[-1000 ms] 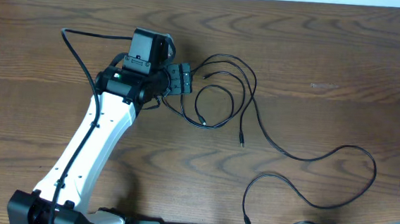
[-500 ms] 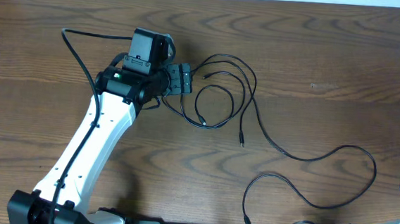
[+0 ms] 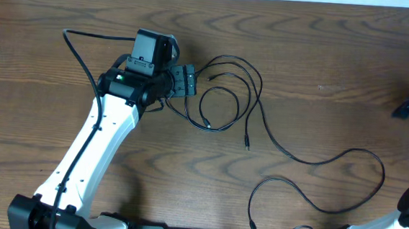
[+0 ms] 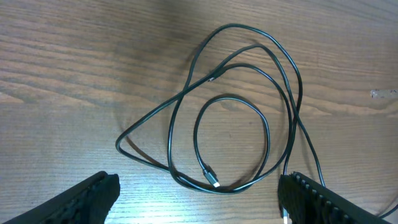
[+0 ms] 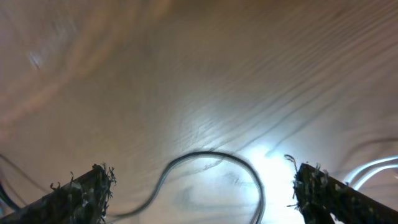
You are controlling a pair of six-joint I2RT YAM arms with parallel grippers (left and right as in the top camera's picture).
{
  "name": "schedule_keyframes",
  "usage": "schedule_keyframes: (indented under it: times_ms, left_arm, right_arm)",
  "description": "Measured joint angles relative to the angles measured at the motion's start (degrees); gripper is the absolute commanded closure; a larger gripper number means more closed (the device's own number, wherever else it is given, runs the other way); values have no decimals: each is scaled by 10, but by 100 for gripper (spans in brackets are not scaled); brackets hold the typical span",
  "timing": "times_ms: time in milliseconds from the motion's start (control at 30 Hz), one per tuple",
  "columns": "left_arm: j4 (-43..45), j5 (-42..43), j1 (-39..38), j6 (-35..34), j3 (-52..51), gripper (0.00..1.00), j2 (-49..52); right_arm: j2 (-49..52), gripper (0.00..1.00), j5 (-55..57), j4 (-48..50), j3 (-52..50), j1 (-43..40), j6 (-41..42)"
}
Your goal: Untangle cables
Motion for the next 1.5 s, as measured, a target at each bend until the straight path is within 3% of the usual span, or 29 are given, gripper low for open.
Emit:
schedule_keyframes:
  times_ms: [367, 967, 1500]
  left_arm:
    - [0, 0, 0, 0, 0, 13, 0]
    - [0, 0, 0, 0, 0, 13, 0]
    - [0, 0, 0, 0, 0, 13, 0]
  right_arm:
    - [0, 8, 6, 77, -174, 9, 13]
    - [-3, 9, 109, 124, -277, 9, 105]
    - [-156, 8, 153, 284, -441, 9, 165]
